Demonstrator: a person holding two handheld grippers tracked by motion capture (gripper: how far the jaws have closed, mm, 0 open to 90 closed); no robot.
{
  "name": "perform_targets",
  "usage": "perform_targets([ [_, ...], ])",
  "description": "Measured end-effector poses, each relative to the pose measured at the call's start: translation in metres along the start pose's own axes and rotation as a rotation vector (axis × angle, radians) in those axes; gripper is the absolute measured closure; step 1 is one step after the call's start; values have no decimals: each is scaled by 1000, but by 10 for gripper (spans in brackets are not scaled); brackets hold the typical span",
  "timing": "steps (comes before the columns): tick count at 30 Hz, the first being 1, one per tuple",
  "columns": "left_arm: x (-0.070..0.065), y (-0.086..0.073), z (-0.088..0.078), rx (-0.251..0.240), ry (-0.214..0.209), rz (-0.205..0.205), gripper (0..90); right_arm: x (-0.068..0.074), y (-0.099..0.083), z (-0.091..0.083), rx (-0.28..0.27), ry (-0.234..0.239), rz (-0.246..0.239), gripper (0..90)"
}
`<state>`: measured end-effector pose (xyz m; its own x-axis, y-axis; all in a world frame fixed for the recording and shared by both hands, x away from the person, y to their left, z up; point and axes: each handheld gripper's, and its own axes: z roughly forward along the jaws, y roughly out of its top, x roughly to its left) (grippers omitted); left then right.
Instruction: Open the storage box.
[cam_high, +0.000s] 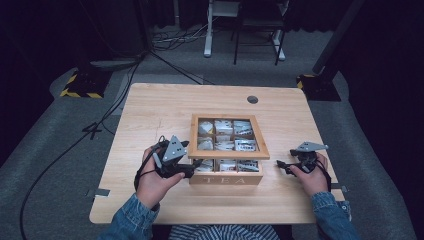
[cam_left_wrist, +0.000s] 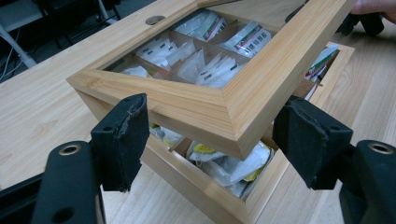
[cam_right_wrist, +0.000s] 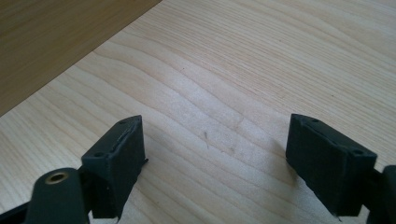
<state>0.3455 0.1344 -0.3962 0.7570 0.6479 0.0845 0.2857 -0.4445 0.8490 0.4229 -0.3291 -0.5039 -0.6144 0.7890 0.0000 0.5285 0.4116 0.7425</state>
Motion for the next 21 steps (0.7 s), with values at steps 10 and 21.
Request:
perform_targets([
  [10, 6, 20, 0, -21, 25, -2, 285, 0, 1, 1, -2, -2, 5, 200],
  [21, 8, 35, 12, -42, 127, 3, 295, -2, 1, 2, -2, 1, 1, 200],
])
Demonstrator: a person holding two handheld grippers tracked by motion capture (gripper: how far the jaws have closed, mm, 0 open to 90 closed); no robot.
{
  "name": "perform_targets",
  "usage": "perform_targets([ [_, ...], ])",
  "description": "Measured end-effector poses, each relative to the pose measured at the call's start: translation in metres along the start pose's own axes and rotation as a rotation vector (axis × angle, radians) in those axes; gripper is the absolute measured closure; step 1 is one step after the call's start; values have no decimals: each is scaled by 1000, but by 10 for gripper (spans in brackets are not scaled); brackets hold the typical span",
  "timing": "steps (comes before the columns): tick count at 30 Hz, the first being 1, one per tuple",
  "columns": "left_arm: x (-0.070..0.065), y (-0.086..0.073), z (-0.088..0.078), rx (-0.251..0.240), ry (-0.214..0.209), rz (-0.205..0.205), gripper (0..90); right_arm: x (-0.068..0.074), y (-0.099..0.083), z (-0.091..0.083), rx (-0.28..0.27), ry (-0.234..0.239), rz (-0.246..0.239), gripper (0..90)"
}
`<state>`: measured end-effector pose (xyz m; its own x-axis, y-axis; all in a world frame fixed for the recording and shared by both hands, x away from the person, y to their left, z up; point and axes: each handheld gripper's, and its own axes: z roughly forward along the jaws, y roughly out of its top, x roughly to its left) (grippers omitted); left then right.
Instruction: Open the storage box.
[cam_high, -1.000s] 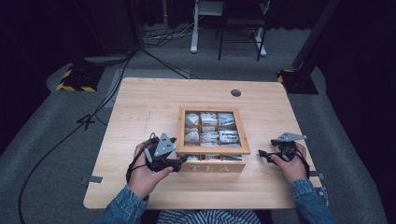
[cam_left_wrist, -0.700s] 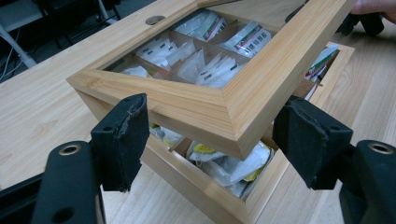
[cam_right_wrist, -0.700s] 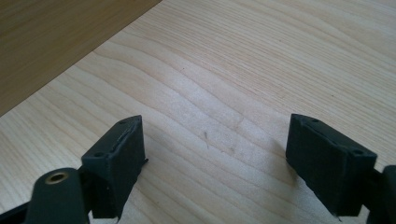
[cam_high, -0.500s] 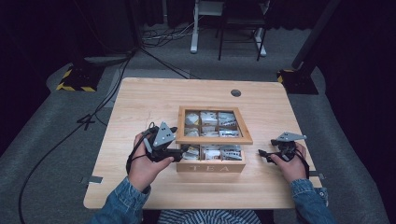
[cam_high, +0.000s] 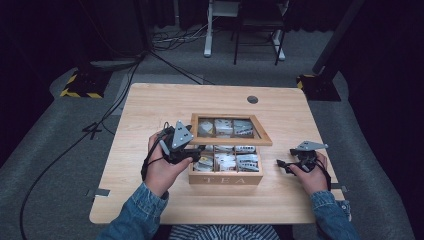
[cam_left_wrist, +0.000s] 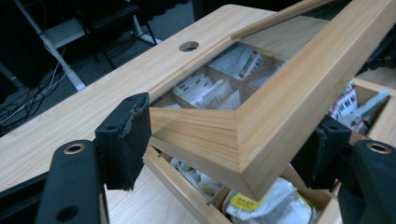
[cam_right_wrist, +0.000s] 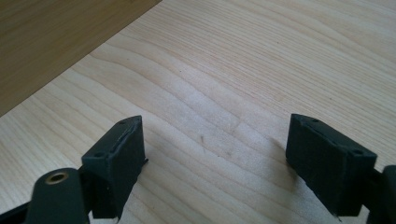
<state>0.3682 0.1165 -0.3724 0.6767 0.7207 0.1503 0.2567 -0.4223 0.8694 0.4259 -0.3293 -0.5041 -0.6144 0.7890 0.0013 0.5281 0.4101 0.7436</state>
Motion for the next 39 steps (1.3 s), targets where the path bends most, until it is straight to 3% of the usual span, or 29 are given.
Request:
perform_targets([
  [5, 3, 4, 3, -29, -3, -14, 328, -1, 0, 1, -1, 2, -1, 200],
  [19, 8, 11, 4, -44, 83, -17, 445, -1, 1, 1, 2, 3, -5, 199],
  [33, 14, 11, 3, -81, 86, -40, 460, -1, 1, 1, 2, 5, -4, 199],
  [34, 14, 11, 3, -81, 86, -40, 471, -1, 1, 1, 2, 5, -4, 199],
  [35, 17, 11, -2, -63, 103, -69, 572, -1, 1, 1, 2, 5, -4, 199],
  [39, 21, 9, -2, -89, 73, -88, 564, -1, 1, 1, 3, 4, -5, 199],
])
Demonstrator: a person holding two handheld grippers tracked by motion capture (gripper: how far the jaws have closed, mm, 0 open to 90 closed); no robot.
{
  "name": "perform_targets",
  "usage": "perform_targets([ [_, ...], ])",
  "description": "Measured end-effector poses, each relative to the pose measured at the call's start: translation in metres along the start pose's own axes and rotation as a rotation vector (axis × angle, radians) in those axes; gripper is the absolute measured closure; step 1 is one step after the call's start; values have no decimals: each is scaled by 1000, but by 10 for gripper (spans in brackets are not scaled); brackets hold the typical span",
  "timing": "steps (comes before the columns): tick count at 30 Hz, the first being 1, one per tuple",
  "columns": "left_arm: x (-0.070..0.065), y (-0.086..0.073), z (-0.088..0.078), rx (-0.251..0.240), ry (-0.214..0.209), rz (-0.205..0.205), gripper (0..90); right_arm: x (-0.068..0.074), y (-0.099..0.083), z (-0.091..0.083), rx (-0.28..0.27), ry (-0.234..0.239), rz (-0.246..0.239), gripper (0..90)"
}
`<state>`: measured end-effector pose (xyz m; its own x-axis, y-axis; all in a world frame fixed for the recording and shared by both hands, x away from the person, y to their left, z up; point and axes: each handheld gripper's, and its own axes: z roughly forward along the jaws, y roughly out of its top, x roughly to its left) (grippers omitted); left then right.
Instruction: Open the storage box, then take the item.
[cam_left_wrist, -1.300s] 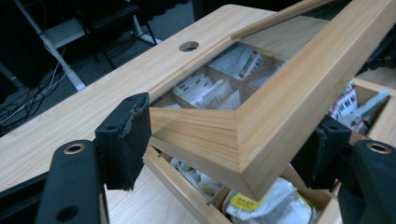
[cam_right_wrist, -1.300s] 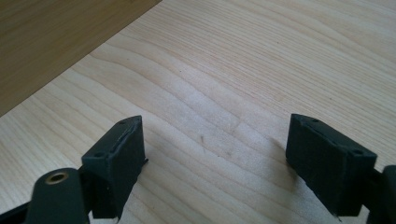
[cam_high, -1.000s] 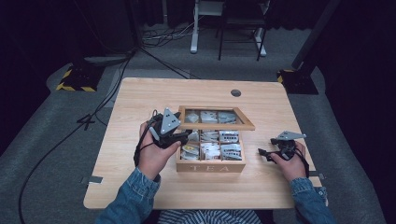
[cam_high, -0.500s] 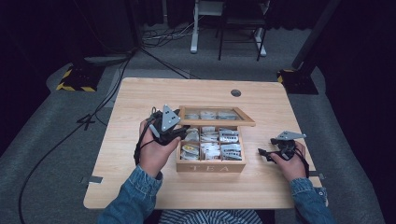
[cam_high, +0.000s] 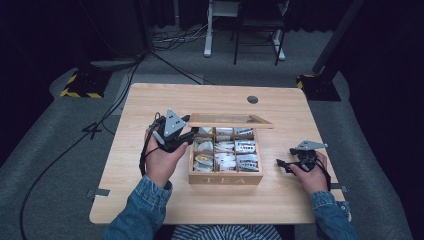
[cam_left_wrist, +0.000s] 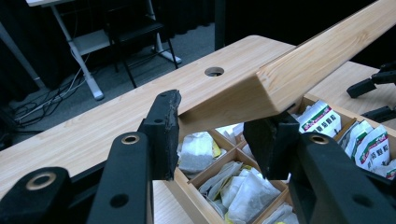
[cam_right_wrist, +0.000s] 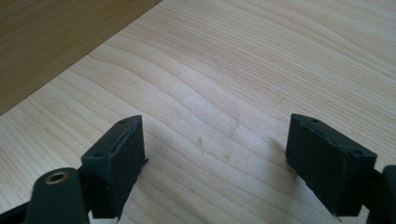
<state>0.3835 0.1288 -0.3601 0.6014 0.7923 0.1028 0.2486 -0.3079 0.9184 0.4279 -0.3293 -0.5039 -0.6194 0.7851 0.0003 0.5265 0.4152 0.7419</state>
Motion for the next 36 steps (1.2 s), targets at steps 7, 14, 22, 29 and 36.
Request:
perform_targets([
  [7, 1, 1, 1, -13, 4, -11, 567, 0, 0, 0, -1, -6, 2, 200],
  [14, 3, 2, 2, -29, 8, -14, 573, 2, -1, -1, 2, -8, 7, 199],
  [22, 6, 1, 2, -33, -17, -22, 567, 3, -1, -2, -8, -7, 3, 307],
  [29, 9, 3, 4, -33, -31, -34, 561, 1, 0, -9, -22, 4, 35, 429],
  [36, 8, 5, 3, -9, -34, -37, 557, 4, 14, -26, -59, 50, 81, 453],
])
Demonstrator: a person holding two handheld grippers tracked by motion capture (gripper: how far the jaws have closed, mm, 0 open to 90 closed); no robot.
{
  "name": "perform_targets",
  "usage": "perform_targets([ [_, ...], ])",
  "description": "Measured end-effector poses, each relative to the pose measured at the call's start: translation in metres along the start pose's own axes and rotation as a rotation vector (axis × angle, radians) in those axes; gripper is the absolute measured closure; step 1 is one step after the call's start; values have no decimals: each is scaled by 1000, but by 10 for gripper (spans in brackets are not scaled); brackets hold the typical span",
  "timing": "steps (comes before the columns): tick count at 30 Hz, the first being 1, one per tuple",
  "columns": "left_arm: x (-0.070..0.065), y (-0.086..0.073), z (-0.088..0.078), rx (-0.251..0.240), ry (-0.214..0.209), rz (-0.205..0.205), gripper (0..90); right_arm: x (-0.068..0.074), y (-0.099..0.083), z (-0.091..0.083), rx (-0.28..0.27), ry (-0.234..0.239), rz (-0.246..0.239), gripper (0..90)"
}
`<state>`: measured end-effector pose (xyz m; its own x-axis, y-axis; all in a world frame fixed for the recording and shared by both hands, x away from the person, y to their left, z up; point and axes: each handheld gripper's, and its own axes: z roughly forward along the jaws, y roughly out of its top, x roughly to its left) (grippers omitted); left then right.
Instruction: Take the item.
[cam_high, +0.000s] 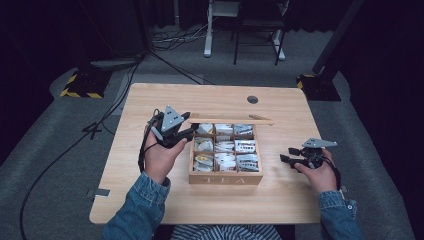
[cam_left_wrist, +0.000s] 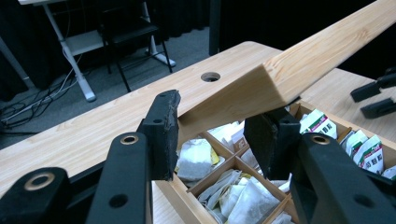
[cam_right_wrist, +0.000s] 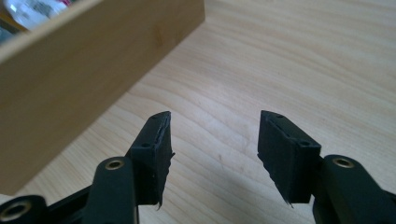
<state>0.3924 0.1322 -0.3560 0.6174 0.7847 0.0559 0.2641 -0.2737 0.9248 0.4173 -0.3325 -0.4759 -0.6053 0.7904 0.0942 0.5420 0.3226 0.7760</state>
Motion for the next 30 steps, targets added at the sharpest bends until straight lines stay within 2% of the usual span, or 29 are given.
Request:
perform_targets([
  [3, -1, 2, 0, 15, 7, -2, 556, 2, 8, -8, -32, 11, -1, 456],
  [5, 0, 3, 0, 28, 4, -7, 553, 4, 13, -13, -25, 28, 15, 459],
  [10, 0, 5, 1, 42, 0, -23, 545, 9, 23, -18, -27, 39, 2, 464],
  [19, -1, 5, 1, 50, 6, -10, 546, 23, 45, -26, -41, 68, 12, 506],
  [24, -1, 4, 0, 62, -6, 10, 544, 37, 60, -31, -35, 87, -15, 515],
  [27, -1, 4, 0, 59, -8, 12, 543, 41, 63, -31, -32, 96, -20, 516],
  [28, -1, 4, 0, 59, -10, 13, 542, 48, 65, -30, -25, 109, -38, 518],
  [30, -1, 4, 0, 63, -9, 20, 542, 54, 65, -29, -14, 120, -55, 521],
])
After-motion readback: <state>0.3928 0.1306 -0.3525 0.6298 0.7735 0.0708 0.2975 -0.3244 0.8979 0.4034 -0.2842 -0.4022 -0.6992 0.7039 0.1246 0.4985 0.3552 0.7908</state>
